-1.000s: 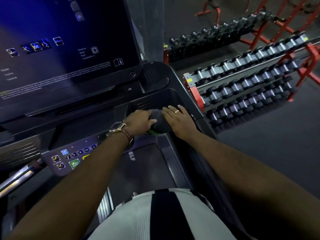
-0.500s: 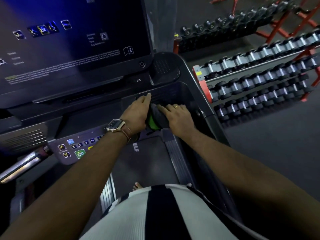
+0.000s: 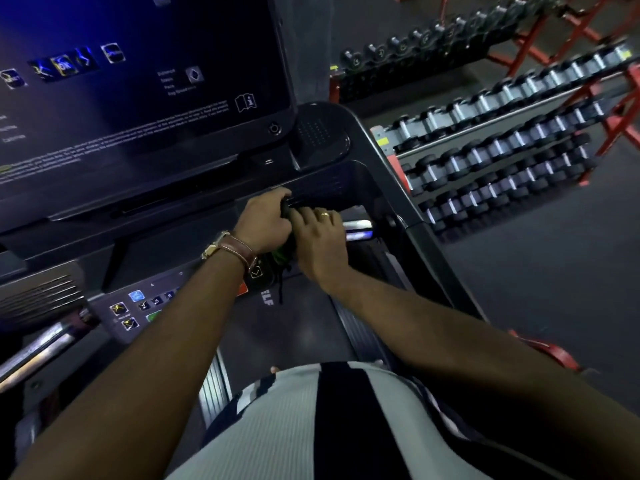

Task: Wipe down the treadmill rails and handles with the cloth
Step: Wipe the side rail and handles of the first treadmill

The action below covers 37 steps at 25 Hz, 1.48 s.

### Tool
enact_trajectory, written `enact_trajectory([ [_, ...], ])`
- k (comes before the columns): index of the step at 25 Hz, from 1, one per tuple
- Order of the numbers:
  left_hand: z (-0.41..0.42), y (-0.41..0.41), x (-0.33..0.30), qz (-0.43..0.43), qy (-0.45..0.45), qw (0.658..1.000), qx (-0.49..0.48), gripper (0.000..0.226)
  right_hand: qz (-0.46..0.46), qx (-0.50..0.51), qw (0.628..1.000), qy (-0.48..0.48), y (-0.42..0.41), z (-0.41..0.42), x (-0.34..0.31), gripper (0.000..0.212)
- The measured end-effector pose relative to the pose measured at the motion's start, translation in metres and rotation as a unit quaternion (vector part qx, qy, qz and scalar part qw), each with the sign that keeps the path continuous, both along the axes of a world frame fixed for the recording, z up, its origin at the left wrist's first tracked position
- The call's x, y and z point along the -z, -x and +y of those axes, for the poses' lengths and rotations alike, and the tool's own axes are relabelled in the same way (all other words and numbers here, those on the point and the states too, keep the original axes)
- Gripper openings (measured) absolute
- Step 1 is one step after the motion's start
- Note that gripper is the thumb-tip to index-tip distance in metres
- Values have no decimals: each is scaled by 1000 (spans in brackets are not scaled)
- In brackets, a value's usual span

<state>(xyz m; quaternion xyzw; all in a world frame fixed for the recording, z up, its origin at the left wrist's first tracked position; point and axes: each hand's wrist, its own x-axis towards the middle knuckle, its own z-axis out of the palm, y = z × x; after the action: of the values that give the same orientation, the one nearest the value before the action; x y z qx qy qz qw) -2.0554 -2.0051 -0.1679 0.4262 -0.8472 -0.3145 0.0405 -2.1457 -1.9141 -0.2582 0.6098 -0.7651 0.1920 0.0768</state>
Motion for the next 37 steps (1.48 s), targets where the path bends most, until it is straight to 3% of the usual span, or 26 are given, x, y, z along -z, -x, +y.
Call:
enact_trajectory([
  [2, -3, 2, 0, -14, -7, 1000, 23, 52, 51, -54, 997, 39, 9, 14, 9, 39],
  [5, -3, 2, 2, -22, -26, 997, 66, 50, 127, -28, 991, -26, 67, 35, 14, 37],
  [9, 4, -4, 12, -59, 25, 988, 142, 53, 106, 37, 990, -80, 99, 51, 19, 35],
  [13, 7, -19, 14, -44, 48, 978, 200, 47, 77, 82, 987, -114, 91, 45, 1, 32],
  [16, 10, -24, 11, -69, 45, 968, 236, 40, 51, 6, 950, -309, 112, 20, -27, 26],
  [19, 10, -19, 9, -88, 44, 969, 225, 36, 48, -63, 887, -454, 128, -14, -42, 40],
  [21, 10, -14, 10, -97, 36, 974, 202, 33, 33, -44, 905, -422, 128, -12, -34, 41],
  [23, 11, -8, 9, -102, 23, 980, 169, 32, 32, -26, 955, -294, 107, 18, -19, 30],
  [25, 12, 0, 9, -109, 18, 986, 127, 37, 39, 2, 977, -208, 93, 41, -9, 30],
  [27, 9, 8, 12, -105, 20, 991, 77, 43, -3, -8, 955, -298, 102, 17, -27, 40],
  [29, 7, 14, 14, -78, 13, 996, 34, 47, -55, -49, 906, -417, 106, -6, -39, 56],
  [31, 10, 15, 17, -38, 16, 999, -1, 48, -13, -82, 950, -302, 92, -5, -36, 62],
  [33, 20, 11, 20, -10, 28, 999, -11, 47, 21, -75, 969, -234, 72, 7, -21, 64],
  [35, 34, 6, 23, 5, 40, 999, -13, 50, -41, -90, 963, -249, 59, -5, -15, 55],
  [37, 45, 1, 26, 19, 46, 998, -44, 61, -20, -98, 970, -219, 41, -18, -14, 56],
])
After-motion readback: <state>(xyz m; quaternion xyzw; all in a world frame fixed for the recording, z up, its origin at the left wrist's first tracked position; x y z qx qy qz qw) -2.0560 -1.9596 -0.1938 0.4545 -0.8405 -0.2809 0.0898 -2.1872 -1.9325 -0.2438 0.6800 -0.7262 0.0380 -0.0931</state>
